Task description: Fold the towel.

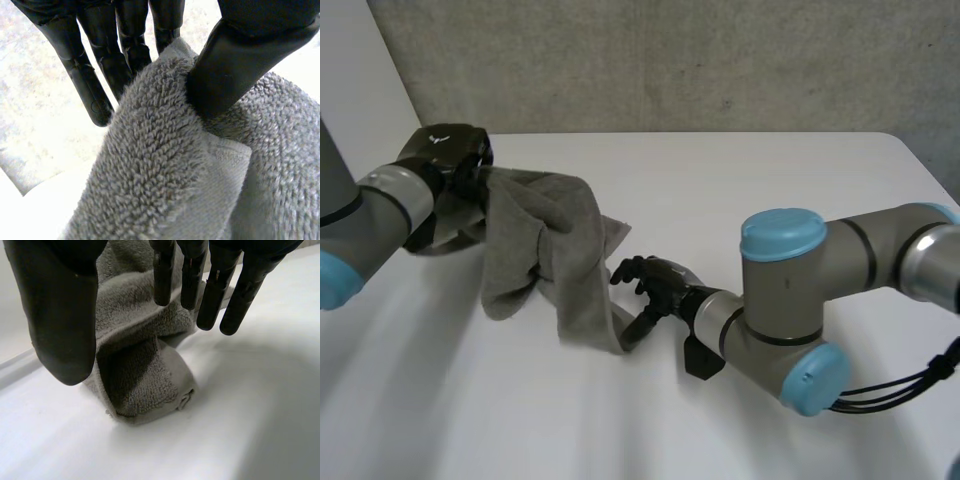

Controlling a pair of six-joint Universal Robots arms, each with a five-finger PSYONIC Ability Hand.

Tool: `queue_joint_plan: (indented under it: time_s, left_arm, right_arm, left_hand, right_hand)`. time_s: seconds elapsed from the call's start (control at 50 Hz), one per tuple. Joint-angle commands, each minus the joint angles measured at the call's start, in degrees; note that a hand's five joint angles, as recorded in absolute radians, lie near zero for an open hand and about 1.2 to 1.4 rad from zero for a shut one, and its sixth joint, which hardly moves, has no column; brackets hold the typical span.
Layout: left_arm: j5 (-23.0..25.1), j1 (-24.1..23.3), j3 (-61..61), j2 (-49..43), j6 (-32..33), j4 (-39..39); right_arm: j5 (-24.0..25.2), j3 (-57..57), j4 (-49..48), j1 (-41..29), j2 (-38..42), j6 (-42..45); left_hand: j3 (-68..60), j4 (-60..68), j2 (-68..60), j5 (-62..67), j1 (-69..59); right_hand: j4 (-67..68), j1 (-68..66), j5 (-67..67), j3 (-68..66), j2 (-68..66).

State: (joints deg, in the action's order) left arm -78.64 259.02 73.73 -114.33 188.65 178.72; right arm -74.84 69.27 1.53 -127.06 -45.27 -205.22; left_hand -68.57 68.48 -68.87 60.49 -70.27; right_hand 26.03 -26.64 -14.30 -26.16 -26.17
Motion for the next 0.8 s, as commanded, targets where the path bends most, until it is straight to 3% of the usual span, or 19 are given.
queue_joint_plan:
  time_s: [0.02,0.12,0.32,0.34,0.36,0.38,0.4,0.42,0.46,0.48,0.58,0.64,0.68,0.74,0.78,0.8]
  left_arm:
    - [3.66,2.28,6.06,4.38,-0.3,0.13]
    - [6.39,2.63,9.32,7.01,-0.48,0.13]
    - [7.01,2.72,12.84,9.04,-0.39,0.31]
    - [7.18,2.9,13.02,9.04,-0.39,0.31]
    - [7.19,2.9,13.02,9.04,-0.39,0.31]
    - [7.19,3.16,13.19,9.04,-0.3,0.31]
    - [7.19,3.16,13.19,9.04,-0.3,0.31]
    - [7.19,3.6,13.19,9.04,-0.13,0.31]
    - [7.27,4.04,13.11,9.04,-0.12,0.31]
    - [7.27,4.3,12.93,9.04,-0.12,0.31]
    - [9.38,4.66,11.96,9.57,-0.21,0.22]
    - [11.4,4.66,10.29,11.85,-0.83,0.13]
    - [11.84,3.61,6.45,13.26,-2.05,0.48]
    - [11.76,2.81,3.17,13.35,-3.46,0.84]
    - [11.76,0.45,-5.83,12.91,-8.1,1.54]
    - [11.76,0.44,-5.88,12.91,-8.12,1.54]
  right_arm:
    - [-0.13,-5.28,-0.3,-1.34,4.05,-4.75]
    - [-0.31,-7.91,-0.39,-2.57,6.5,-7.38]
    - [-0.57,-11.7,-0.47,-3.98,10.99,-8.88]
    - [-0.4,-11.88,-0.47,-3.98,11.17,-9.32]
    - [-0.4,-11.88,-0.47,-3.98,11.17,-9.32]
    - [-0.22,-11.88,-0.39,-3.98,11.08,-9.67]
    - [-0.22,-11.88,-0.39,-3.98,11.08,-9.68]
    - [-0.05,-11.88,-0.39,-3.98,10.65,-9.59]
    - [0.22,-11.88,-0.3,-3.98,9.68,-9.32]
    - [0.22,-11.7,-0.21,-3.72,7.85,-9.32]
    - [0.31,-10.29,-0.39,-1.35,-2.19,-8.18]
    - [0.92,-9.86,-0.03,4.98,-8.96,-5.37]
    - [3.89,-12.13,1.28,11.28,-14.64,-0.3]
    - [6.99,-16.01,2.87,14.12,-16.43,2.89]
    - [11.8,-28.68,8.37,18.06,-16.17,6.39]
    - [11.82,-28.75,8.4,18.08,-16.16,6.41]
  left_hand:
    - [4.18,-4.09,4.48,-6.1,5.88]
    - [4.69,-4.6,4.99,-6.61,6.39]
    - [9.74,-9.66,10.04,-11.66,11.44]
    - [9.24,-9.16,9.55,-11.16,10.94]
    - [9.24,-9.15,9.54,-11.15,10.94]
    - [8.41,-8.32,8.71,-10.32,10.1]
    - [8.4,-8.31,8.7,-10.31,10.1]
    - [6.73,-6.64,7.03,-8.65,8.43]
    - [-0.85,0.94,-0.55,-1.06,0.84]
    - [-11.32,11.41,-11.02,9.41,-9.63]
    - [-11.43,11.52,-11.13,9.51,-9.73]
    - [-11.43,11.52,-11.13,9.51,-9.73]
    - [-11.43,11.52,-11.13,9.51,-9.73]
    - [-11.43,11.52,-11.13,9.51,-9.73]
    - [-11.43,11.52,-11.13,9.51,-9.73]
    - [-11.43,11.52,-11.13,9.51,-9.73]
  right_hand:
    - [-1.65,2.26,-0.08,1.78,1.79]
    - [-1.15,1.76,-0.58,1.27,1.28]
    - [4.38,-3.78,-6.12,-4.26,-4.25]
    - [13.06,-12.46,-14.8,-12.94,-12.93]
    - [13.15,-12.55,-14.88,-13.03,-13.02]
    - [30.14,-29.53,-31.87,-30.01,-30.0]
    - [30.31,-29.7,-32.04,-30.18,-30.17]
    - [47.46,-46.86,-49.19,-47.34,-47.33]
    - [53.97,-53.36,-55.7,-53.84,-53.83]
    - [53.97,-53.36,-55.7,-53.84,-53.83]
    - [53.97,-53.36,-55.7,-53.84,-53.83]
    - [53.97,-53.36,-55.7,-53.84,-53.83]
    - [53.97,-53.36,-55.7,-53.84,-53.83]
    - [53.97,-53.36,-55.7,-53.84,-53.83]
    - [53.97,-53.36,-55.7,-53.84,-53.83]
    - [53.97,-53.36,-55.7,-53.84,-53.83]
